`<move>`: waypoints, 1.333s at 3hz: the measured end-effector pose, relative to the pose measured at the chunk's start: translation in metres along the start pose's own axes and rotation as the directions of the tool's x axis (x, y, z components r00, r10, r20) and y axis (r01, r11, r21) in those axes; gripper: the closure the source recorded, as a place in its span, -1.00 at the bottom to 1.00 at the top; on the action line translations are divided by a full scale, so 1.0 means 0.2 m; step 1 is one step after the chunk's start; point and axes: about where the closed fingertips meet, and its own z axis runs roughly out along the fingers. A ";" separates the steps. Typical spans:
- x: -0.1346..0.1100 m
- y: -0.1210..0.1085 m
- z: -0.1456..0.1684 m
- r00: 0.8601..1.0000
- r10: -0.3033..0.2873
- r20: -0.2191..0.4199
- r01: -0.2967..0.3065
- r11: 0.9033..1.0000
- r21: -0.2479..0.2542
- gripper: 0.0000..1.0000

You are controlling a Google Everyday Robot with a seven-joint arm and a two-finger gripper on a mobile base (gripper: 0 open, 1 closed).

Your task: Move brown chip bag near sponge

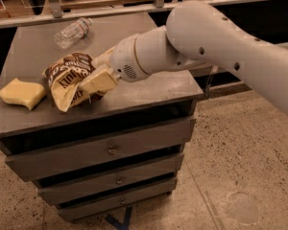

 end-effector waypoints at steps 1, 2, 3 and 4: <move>0.01 0.00 0.00 1.000 0.003 0.003 -0.003 0.998 0.069 -1.00; 0.01 -0.02 -0.03 1.000 0.007 0.001 -0.007 0.993 0.121 -1.00; 0.02 -0.12 -0.13 1.000 0.027 -0.004 -0.026 0.984 0.175 -1.00; 0.07 -0.31 -0.24 0.999 0.041 -0.029 -0.030 0.952 0.305 -1.00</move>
Offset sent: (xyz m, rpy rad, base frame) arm 0.0070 -0.0222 0.0044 0.0019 -0.0728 -0.1785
